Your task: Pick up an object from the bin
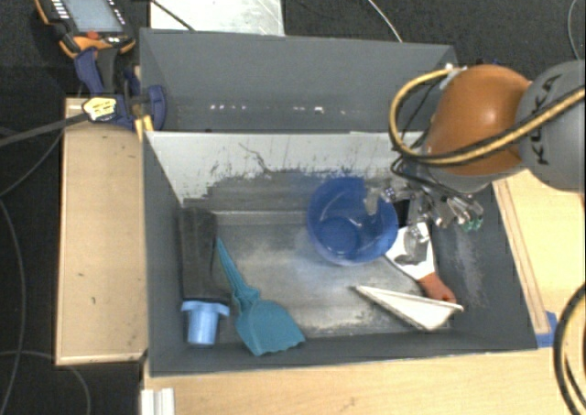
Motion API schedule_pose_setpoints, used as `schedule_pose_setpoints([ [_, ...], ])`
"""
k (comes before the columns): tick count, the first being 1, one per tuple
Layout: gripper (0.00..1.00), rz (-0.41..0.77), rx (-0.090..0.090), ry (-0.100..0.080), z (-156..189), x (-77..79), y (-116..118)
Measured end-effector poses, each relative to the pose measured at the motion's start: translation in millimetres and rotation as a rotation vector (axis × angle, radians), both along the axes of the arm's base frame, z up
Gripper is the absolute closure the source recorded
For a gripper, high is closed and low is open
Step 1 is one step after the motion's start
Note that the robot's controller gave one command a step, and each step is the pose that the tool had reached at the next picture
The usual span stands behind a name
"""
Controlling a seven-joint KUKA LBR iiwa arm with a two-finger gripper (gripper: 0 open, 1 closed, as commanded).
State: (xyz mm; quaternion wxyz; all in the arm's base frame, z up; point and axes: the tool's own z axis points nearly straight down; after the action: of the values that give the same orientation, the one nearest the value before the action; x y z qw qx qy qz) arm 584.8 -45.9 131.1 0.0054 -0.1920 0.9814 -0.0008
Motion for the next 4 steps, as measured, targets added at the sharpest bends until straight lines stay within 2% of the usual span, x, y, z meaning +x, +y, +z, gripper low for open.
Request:
schedule_pose_setpoints([
  [1, 0.0, 0.385, -0.001, 0.004, -30.9, 7.6, 6.5],
  [2, 0.0, -0.226, 0.004, -0.011, -57.8, -45.4, 1.6],
  [3, 1.0, 0.502, -0.005, 0.0, -57.2, -0.8, 1.0],
  [4, 1.0, 0.526, -0.005, 0.005, -57.6, 4.5, 0.1],
])
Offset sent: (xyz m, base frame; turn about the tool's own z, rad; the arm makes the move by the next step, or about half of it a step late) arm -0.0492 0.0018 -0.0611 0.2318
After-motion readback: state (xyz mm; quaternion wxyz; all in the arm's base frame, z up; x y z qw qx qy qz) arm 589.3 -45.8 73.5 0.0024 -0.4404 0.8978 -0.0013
